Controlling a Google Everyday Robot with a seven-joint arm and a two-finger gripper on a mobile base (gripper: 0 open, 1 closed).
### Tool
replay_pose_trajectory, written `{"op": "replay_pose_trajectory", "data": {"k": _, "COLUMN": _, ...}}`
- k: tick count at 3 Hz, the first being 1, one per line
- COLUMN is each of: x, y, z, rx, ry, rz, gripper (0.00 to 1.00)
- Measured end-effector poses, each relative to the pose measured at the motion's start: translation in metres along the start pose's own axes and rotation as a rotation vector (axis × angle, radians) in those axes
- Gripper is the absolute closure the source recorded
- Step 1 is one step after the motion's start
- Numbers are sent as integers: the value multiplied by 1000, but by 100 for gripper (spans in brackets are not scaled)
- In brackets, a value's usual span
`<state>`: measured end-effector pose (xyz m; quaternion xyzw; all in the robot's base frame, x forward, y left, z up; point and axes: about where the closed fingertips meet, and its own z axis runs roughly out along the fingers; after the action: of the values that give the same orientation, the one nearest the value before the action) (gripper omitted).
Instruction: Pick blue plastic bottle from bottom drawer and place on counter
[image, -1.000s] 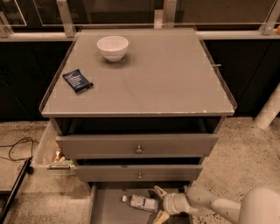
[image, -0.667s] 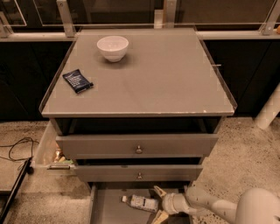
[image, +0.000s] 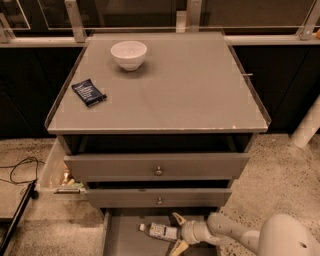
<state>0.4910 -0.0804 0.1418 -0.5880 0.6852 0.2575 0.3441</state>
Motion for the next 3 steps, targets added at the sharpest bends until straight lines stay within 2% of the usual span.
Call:
{"op": "replay_pose_trajectory", "data": {"k": 1, "x": 3, "y": -2, "z": 8, "rx": -7, "ry": -1, "rz": 13, "gripper": 0}}
{"op": "replay_pose_trajectory", "data": {"k": 3, "x": 3, "y": -2, "z": 8, "rx": -7, "ry": -1, "rz": 13, "gripper": 41}}
